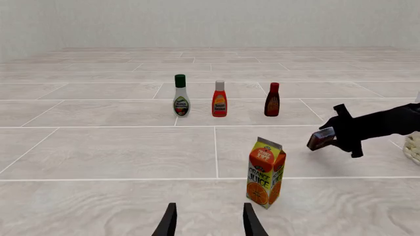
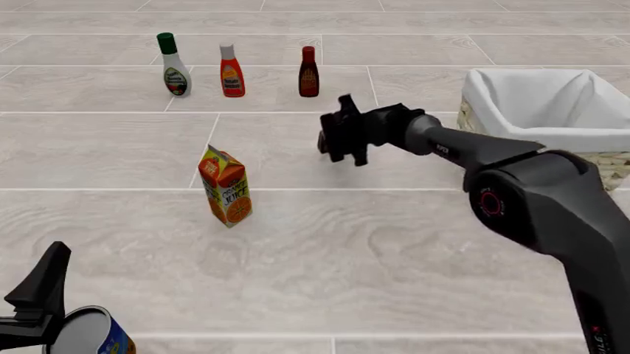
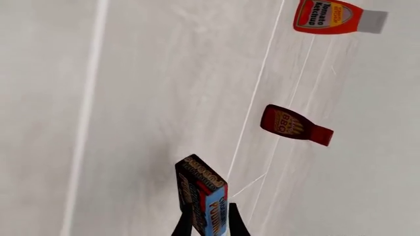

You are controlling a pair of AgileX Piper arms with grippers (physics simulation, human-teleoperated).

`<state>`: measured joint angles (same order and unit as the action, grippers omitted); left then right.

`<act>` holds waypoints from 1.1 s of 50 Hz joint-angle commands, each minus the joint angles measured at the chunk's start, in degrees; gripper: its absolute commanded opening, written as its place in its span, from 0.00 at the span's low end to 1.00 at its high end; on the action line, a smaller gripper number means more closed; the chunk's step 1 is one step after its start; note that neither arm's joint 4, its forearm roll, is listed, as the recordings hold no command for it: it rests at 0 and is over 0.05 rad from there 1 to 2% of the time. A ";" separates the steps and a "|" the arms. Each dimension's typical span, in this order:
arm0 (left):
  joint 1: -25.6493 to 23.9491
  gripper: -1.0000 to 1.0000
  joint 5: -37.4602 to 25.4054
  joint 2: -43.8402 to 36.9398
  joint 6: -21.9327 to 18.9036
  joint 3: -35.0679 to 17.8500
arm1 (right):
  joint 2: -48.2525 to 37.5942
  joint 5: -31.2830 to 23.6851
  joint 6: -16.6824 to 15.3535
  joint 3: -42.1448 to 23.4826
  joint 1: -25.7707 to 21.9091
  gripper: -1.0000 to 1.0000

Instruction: Pick the chocolate pudding and place it in the basket.

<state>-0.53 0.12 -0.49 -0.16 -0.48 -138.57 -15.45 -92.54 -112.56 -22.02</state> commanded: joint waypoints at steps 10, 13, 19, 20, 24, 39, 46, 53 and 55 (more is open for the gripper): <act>0.02 1.00 0.01 0.15 -0.01 0.13 | 15.07 5.05 1.85 16.80 -0.53 0.00; 0.02 1.00 0.02 0.16 -0.02 0.13 | 16.13 5.10 2.99 16.77 -0.08 0.00; 0.01 1.00 0.01 0.15 -0.02 0.13 | 20.29 3.90 7.05 18.89 -0.56 0.00; 0.00 1.00 0.02 0.16 -0.03 0.13 | 20.80 3.47 8.07 18.89 -0.60 0.00; 0.01 1.00 0.02 0.16 -0.03 0.13 | 22.54 2.38 10.09 19.66 -1.24 0.00; 0.00 1.00 0.02 0.15 -0.03 0.13 | 29.98 -2.53 19.10 21.72 -3.53 0.00; 0.00 1.00 0.01 0.15 -0.04 0.13 | 33.01 -5.68 23.91 21.05 -4.21 0.00; 0.01 1.00 0.02 0.16 -0.02 0.13 | 35.01 -9.94 30.61 19.46 -5.73 0.00; 0.00 1.00 0.01 0.15 -0.01 0.13 | 35.57 -10.11 31.29 19.73 -5.67 0.00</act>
<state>-0.53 0.12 -0.49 -0.16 -0.48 -106.43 -21.62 -69.38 -92.07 -26.25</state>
